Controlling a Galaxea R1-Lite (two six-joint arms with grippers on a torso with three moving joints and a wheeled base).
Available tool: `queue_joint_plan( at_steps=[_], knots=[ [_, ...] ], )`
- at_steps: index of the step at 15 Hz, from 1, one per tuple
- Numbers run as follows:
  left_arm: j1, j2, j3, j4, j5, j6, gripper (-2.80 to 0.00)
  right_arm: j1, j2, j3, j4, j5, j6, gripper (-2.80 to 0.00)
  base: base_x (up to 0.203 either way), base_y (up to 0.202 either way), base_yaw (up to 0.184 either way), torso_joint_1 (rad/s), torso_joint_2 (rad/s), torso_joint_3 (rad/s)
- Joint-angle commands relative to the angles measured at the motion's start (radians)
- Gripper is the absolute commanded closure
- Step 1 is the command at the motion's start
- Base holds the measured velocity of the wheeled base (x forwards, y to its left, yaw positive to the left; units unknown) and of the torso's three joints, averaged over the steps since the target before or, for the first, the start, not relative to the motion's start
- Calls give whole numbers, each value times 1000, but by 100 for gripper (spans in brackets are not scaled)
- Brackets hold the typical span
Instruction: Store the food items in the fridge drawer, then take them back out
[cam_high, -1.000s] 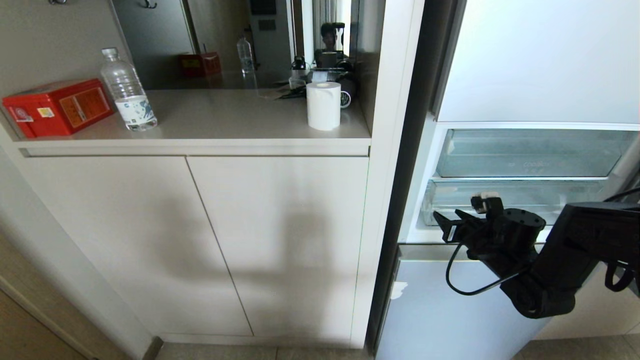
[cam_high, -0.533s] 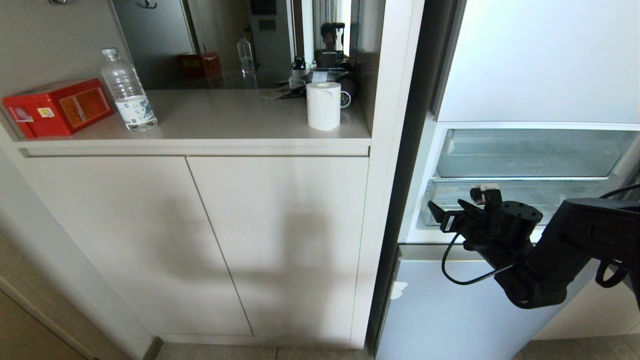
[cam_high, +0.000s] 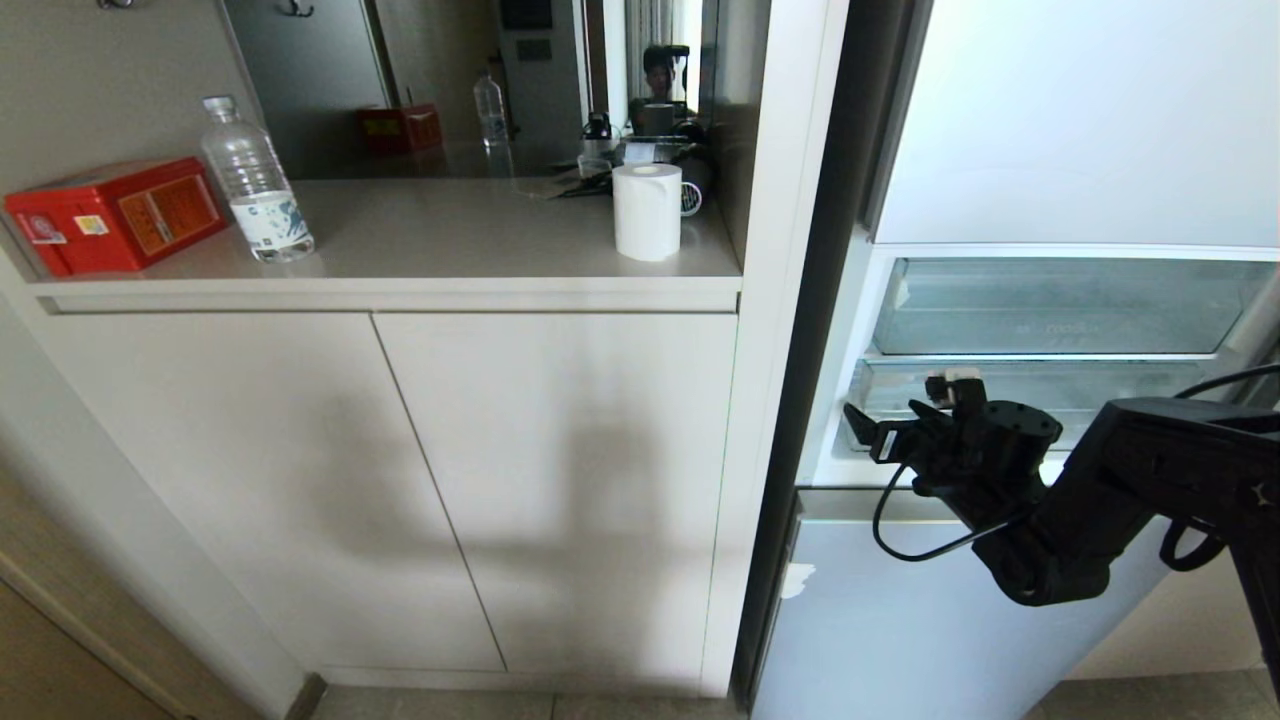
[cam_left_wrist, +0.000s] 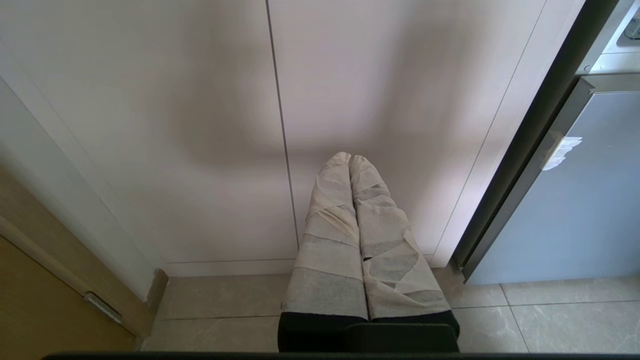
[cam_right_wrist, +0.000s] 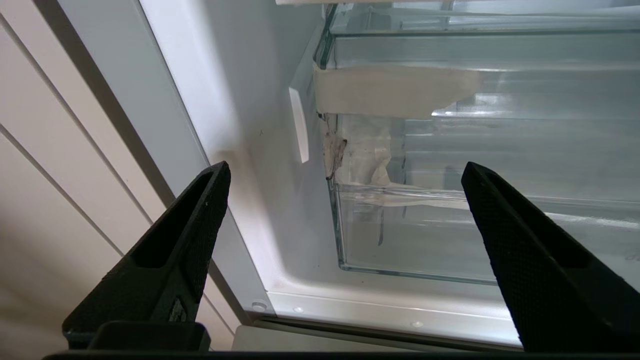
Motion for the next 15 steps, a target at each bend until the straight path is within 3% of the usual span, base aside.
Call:
queue_joint_plan(
  at_steps=[1, 15],
  knots=[
    [0, 1, 0, 0, 0, -1, 0, 0, 13, -9, -6, -7, 1, -280, 0, 0, 0, 0, 0, 0],
    [0, 1, 0, 2, 0, -1, 0, -8, 1, -31, 25, -38, 21, -280, 0, 0, 0, 0, 0, 0]
  ],
)
